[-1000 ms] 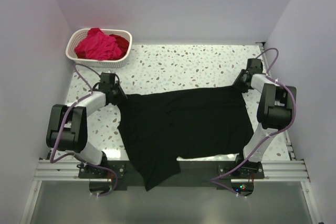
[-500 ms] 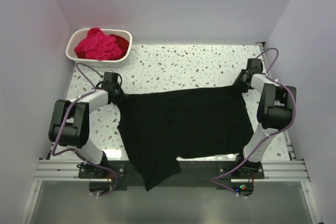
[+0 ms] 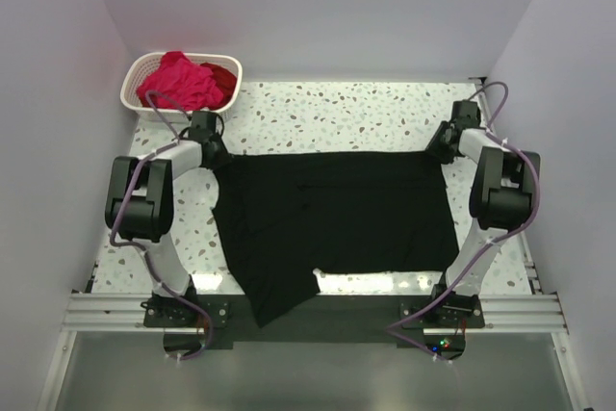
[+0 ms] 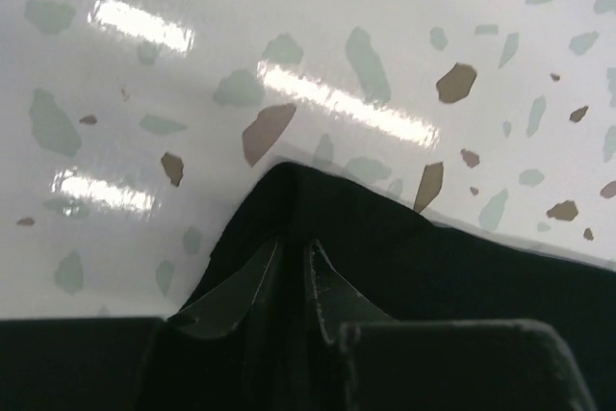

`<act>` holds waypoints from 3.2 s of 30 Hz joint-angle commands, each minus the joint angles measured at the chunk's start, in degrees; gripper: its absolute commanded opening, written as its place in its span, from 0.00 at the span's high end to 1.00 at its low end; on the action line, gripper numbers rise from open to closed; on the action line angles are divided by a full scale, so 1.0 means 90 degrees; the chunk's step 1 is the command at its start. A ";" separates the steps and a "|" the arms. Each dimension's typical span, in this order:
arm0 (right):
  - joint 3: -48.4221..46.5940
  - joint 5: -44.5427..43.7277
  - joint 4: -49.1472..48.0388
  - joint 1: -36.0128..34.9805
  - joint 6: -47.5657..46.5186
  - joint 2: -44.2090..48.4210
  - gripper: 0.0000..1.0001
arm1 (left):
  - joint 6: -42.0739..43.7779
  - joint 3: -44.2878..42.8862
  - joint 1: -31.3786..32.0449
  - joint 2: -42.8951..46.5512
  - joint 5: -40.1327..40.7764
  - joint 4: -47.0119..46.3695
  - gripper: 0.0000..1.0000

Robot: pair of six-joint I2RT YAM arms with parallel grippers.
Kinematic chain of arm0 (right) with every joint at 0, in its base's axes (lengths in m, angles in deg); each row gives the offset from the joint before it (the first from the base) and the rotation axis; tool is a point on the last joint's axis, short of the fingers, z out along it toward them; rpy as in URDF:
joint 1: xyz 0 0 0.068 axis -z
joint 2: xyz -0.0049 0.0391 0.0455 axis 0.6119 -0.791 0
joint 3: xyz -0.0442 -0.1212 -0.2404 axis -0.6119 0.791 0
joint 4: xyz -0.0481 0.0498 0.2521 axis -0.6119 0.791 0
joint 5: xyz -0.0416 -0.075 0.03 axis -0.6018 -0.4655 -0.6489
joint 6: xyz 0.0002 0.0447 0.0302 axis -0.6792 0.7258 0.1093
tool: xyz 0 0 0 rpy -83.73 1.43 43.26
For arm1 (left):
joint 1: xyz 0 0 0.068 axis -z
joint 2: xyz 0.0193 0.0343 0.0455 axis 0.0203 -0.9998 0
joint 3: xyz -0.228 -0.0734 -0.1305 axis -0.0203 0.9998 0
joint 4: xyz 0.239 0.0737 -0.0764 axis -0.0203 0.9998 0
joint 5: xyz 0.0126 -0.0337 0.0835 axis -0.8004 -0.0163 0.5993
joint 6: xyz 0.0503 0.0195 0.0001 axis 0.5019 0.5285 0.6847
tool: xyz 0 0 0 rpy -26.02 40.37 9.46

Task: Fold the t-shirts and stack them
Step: Fold the tshirt

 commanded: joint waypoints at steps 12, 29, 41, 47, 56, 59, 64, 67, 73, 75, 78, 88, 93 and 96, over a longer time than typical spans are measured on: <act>-0.0796 0.0071 0.0728 -0.0096 -0.0389 0.0453 0.52 | 0.0405 -0.1019 -0.0096 0.0795 0.0618 0.0590 0.48; 0.0669 0.0403 0.0378 -0.2264 -0.0146 0.1600 0.57 | -0.0006 0.1237 0.1310 0.2383 0.0112 0.0114 0.54; 0.0074 0.0169 0.0231 -0.2254 -0.0409 0.0115 0.60 | 0.0014 0.0144 0.1310 0.0342 0.0355 -0.0210 0.61; -0.0765 -0.0173 0.0367 -0.2225 -0.0536 -0.0745 0.60 | 0.0277 -0.0725 0.1203 -0.0576 0.0628 -0.0005 0.58; -0.1763 -0.0242 0.1363 -0.2225 -0.0761 -0.0368 0.50 | 0.0522 -0.1576 0.1076 0.0033 0.0513 0.0474 0.45; -0.1169 -0.0203 0.1510 -0.2264 -0.0673 0.0500 0.44 | 0.0298 -0.1108 0.1115 0.1069 0.0434 0.0785 0.42; 0.0393 -0.0203 0.1646 -0.2439 -0.0634 0.1957 0.34 | 0.0131 0.0502 0.1193 0.3137 0.0492 0.1186 0.40; 0.1146 -0.0242 0.1851 -0.2586 -0.0643 0.2739 0.32 | 0.0054 0.1596 0.1203 0.4105 0.0434 0.1538 0.41; 0.2240 -0.0213 0.2028 -0.2733 -0.0624 0.4056 0.32 | -0.0288 0.3276 0.1212 0.5425 -0.0064 0.1890 0.43; 0.2533 -0.0203 0.1998 -0.2723 -0.0624 0.4292 0.32 | -0.0386 0.3540 0.1212 0.5486 -0.0123 0.1793 0.46; 0.2787 -0.0213 0.1920 -0.2723 -0.0614 0.4596 0.32 | -0.0415 0.3445 0.1222 0.5204 -0.0123 0.1783 0.47; 0.2788 -0.0535 0.2076 -0.2723 -0.0507 0.4704 0.33 | -0.0416 0.3620 0.1222 0.4247 -0.0192 0.1216 0.51; 0.2778 -0.0797 0.2154 -0.2723 -0.0478 0.4616 0.33 | -0.0562 0.3639 0.1222 0.4138 -0.0094 0.1041 0.55; 0.2749 -0.1110 0.2330 -0.2713 -0.0351 0.4518 0.33 | -0.0601 0.3678 0.1222 0.4080 -0.0152 0.0982 0.58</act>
